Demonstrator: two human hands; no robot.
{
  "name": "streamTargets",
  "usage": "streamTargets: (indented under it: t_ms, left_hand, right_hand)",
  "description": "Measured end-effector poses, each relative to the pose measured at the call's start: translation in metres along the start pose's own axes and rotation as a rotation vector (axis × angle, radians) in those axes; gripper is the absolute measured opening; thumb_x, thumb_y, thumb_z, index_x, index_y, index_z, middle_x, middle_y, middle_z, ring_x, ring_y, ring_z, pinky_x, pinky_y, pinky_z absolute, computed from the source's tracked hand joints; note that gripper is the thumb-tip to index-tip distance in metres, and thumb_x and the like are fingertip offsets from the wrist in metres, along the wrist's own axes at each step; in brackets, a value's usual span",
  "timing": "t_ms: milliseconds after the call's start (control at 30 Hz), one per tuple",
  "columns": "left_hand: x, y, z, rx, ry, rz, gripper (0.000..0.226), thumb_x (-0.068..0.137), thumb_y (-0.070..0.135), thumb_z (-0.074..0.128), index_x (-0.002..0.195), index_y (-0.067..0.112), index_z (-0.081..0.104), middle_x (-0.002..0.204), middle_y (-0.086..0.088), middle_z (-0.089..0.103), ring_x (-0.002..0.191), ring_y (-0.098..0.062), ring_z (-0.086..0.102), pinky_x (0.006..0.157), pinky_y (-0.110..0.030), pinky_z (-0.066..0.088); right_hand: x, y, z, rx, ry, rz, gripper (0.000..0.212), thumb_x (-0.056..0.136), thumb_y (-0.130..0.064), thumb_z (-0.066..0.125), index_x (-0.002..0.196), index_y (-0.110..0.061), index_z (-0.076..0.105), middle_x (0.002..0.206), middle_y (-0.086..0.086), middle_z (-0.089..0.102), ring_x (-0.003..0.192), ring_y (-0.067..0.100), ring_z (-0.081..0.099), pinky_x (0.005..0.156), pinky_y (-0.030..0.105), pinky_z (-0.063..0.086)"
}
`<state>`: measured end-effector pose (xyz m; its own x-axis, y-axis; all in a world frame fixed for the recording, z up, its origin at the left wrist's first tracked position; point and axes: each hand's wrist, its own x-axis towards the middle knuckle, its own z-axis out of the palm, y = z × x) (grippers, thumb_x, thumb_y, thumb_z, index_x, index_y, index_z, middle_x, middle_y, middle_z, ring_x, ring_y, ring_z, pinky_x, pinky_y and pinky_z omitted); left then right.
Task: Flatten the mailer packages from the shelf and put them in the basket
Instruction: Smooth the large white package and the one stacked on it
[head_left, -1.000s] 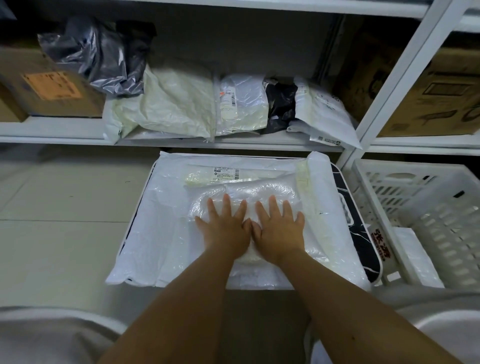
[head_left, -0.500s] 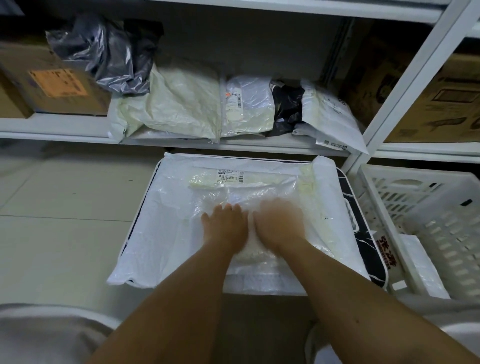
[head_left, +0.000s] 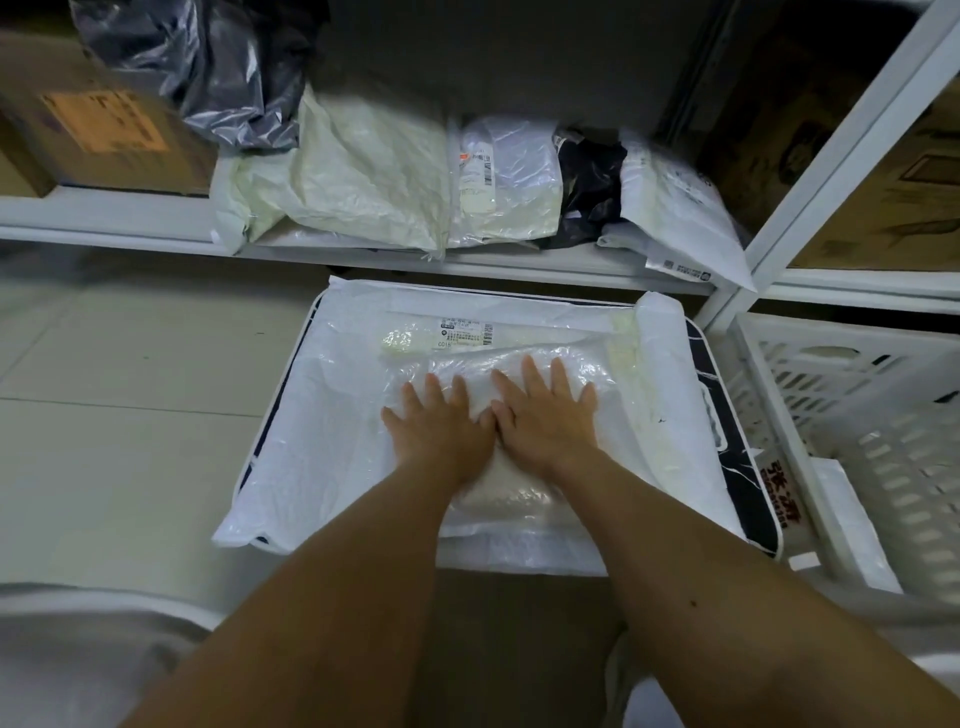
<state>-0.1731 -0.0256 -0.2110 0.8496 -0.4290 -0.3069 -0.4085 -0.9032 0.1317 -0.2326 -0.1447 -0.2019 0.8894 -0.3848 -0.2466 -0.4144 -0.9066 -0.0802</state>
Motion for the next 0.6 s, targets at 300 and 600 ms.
streamTargets:
  t_ms: [300, 600]
  left_hand:
    - [-0.007, -0.004, 0.005, -0.115, 0.096, 0.014, 0.072, 0.098, 0.056, 0.015, 0.153, 0.01, 0.004, 0.16, -0.015, 0.0, 0.148, -0.029, -0.003, 0.12, -0.045, 0.006]
    - [-0.045, 0.006, -0.005, -0.049, 0.275, 0.11, 0.047, 0.103, 0.025, 0.03, 0.148, 0.02, 0.024, 0.16, -0.015, 0.0, 0.148, -0.032, -0.006, 0.12, -0.047, 0.002]
  right_hand:
    - [0.0, 0.007, 0.012, 0.303, 0.117, 0.095, 0.065, 0.103, -0.046, 0.025, 0.155, -0.011, 0.01, 0.163, 0.007, 0.005, 0.15, 0.019, 0.002, 0.121, 0.038, 0.005]
    - [-0.035, -0.017, -0.003, 0.04, 0.307, 0.048, 0.049, 0.097, -0.024, 0.05, 0.144, -0.026, 0.034, 0.157, 0.011, 0.024, 0.147, 0.03, 0.015, 0.119, 0.049, 0.016]
